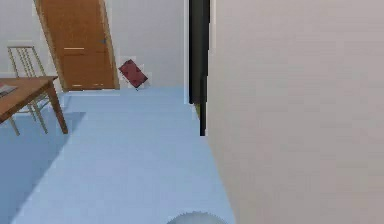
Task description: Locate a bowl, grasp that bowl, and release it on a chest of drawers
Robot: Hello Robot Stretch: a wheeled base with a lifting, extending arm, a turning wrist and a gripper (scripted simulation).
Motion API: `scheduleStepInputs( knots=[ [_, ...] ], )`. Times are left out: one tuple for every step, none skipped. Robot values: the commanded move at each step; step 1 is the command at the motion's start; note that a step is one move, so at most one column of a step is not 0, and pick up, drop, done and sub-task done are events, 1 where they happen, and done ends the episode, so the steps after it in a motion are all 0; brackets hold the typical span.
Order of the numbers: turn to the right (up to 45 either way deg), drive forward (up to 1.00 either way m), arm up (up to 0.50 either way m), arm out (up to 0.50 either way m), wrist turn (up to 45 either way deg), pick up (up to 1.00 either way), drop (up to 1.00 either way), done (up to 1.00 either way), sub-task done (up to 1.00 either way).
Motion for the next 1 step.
scheduleStepInputs(
  knots=[
    [-45.0,0.00,0.00,0.00,0.0,0.00,0.00,0.00,0.00]
  ],
)
